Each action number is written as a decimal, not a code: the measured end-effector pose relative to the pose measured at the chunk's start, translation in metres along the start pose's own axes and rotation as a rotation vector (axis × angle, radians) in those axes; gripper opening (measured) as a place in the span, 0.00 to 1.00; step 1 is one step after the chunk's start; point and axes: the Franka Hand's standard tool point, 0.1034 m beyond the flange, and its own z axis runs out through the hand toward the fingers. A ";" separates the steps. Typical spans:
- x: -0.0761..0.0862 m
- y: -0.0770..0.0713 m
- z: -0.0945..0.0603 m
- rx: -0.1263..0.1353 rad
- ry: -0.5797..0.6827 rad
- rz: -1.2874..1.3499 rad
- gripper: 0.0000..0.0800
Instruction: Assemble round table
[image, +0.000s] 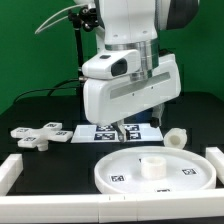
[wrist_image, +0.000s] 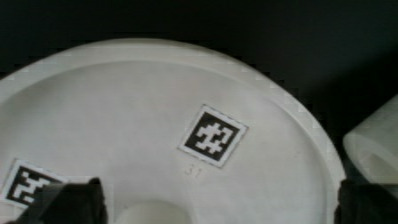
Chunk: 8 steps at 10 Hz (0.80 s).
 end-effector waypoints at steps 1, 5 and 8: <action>-0.001 -0.003 0.000 0.004 0.001 0.170 0.81; 0.001 -0.016 0.006 0.061 -0.009 0.653 0.81; 0.002 -0.018 0.006 0.067 -0.013 0.834 0.81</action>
Offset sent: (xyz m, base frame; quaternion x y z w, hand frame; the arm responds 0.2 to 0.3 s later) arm -0.0032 0.0172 -0.0036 0.0563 -0.0402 0.3269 0.9425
